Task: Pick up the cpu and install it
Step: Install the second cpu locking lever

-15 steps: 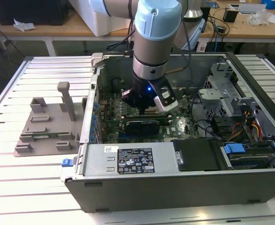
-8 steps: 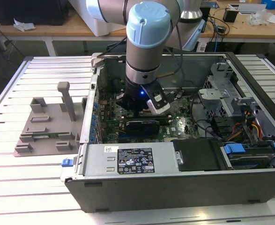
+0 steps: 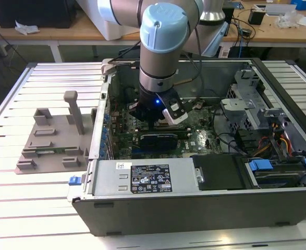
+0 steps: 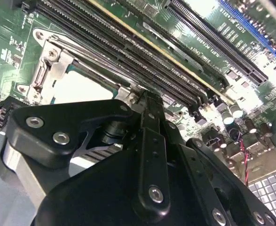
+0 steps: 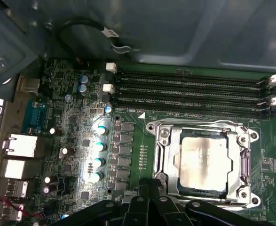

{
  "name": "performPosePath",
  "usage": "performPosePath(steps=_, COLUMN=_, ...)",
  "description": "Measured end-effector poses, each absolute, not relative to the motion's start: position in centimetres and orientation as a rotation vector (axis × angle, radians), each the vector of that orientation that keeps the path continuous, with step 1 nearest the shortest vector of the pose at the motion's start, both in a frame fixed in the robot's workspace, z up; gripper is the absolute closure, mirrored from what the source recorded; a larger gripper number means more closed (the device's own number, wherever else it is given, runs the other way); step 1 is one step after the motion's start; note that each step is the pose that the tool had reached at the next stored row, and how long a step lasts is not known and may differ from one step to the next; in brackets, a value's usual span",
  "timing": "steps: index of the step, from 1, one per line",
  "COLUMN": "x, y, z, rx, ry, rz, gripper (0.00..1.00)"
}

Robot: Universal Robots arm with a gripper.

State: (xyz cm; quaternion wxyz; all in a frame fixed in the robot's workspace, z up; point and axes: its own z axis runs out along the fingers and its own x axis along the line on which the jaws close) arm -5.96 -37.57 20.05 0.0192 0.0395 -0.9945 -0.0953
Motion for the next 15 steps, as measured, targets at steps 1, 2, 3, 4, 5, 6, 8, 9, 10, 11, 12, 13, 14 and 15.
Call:
performPosePath(steps=1, x=-6.0, y=-37.6, z=20.3, rx=0.123, ry=-3.087, rz=-0.296, gripper=0.89)
performPosePath(steps=2, x=-6.0, y=-37.6, z=20.7, rx=0.123, ry=-3.087, rz=-0.295, gripper=0.89)
performPosePath(steps=3, x=-6.0, y=-37.5, z=21.3, rx=0.123, ry=-3.088, rz=-0.295, gripper=0.89)
performPosePath(steps=4, x=-5.8, y=-37.3, z=21.7, rx=0.123, ry=-3.087, rz=-0.295, gripper=0.89)
performPosePath(steps=5, x=-5.4, y=-37.1, z=21.7, rx=0.123, ry=-3.087, rz=-0.295, gripper=0.89)
performPosePath(steps=6, x=-4.6, y=-36.9, z=21.7, rx=0.122, ry=-3.083, rz=-0.295, gripper=0.89)
performPosePath(steps=8, x=-3.6, y=-36.7, z=21.7, rx=0.121, ry=-3.077, rz=-0.293, gripper=0.89)
performPosePath(steps=9, x=-3.2, y=-36.5, z=21.7, rx=0.121, ry=-3.075, rz=-0.290, gripper=0.89)
performPosePath(steps=10, x=-2.9, y=-36.3, z=21.7, rx=0.120, ry=-3.075, rz=-0.285, gripper=0.89)
performPosePath(steps=11, x=-2.7, y=-36.0, z=21.7, rx=0.119, ry=-3.076, rz=-0.263, gripper=0.89)
performPosePath(steps=12, x=-2.7, y=-35.9, z=21.7, rx=0.119, ry=-3.076, rz=-0.243, gripper=0.89)
performPosePath(steps=13, x=-2.5, y=-35.5, z=21.7, rx=0.117, ry=-3.078, rz=-0.186, gripper=0.89)
performPosePath(steps=14, x=-2.4, y=-35.3, z=21.7, rx=0.117, ry=-3.079, rz=-0.162, gripper=0.89)
performPosePath(steps=15, x=-2.4, y=-35.3, z=21.7, rx=0.116, ry=-3.079, rz=-0.150, gripper=0.89)
